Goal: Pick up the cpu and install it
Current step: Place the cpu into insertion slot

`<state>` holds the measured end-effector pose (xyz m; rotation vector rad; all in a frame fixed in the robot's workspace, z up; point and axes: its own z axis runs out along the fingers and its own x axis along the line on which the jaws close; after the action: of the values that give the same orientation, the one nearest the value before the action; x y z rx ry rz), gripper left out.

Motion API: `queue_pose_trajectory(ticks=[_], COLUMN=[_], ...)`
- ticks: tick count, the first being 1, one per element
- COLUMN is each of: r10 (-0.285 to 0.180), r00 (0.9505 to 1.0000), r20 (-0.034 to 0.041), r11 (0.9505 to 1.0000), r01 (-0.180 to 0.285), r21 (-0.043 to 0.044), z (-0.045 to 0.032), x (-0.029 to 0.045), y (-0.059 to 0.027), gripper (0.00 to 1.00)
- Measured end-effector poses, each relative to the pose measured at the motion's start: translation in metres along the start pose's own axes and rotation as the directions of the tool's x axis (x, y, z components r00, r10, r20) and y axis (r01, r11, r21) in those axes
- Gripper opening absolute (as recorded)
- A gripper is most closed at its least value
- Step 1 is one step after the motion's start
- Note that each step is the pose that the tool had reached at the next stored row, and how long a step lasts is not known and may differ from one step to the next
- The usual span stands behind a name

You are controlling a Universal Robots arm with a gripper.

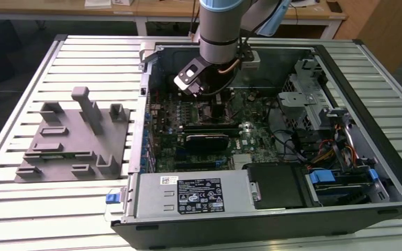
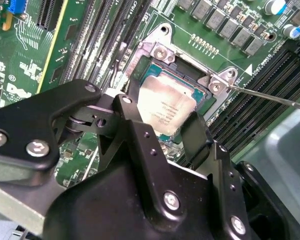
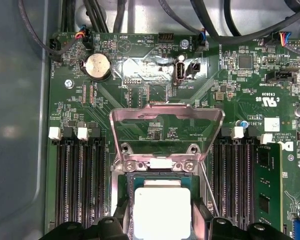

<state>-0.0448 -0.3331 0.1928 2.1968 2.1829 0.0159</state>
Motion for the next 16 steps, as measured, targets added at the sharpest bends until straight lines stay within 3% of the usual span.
queue_pose_trajectory(ticks=[5, 6, 16], r10=[0.0, 0.0, 0.0], r00=[1.0, 1.0, 1.0], r20=[0.0004, 0.0003, -0.0019], r11=[1.0, 1.0, 1.0], r01=[0.0, 0.0, 0.0], r21=[0.0003, 0.0002, 0.0002], z=[-0.0005, -0.0005, -0.0007], x=[-0.0001, -0.0001, -0.0001], y=[0.0, 0.0, 0.0033], gripper=[0.6, 0.54, 0.54])
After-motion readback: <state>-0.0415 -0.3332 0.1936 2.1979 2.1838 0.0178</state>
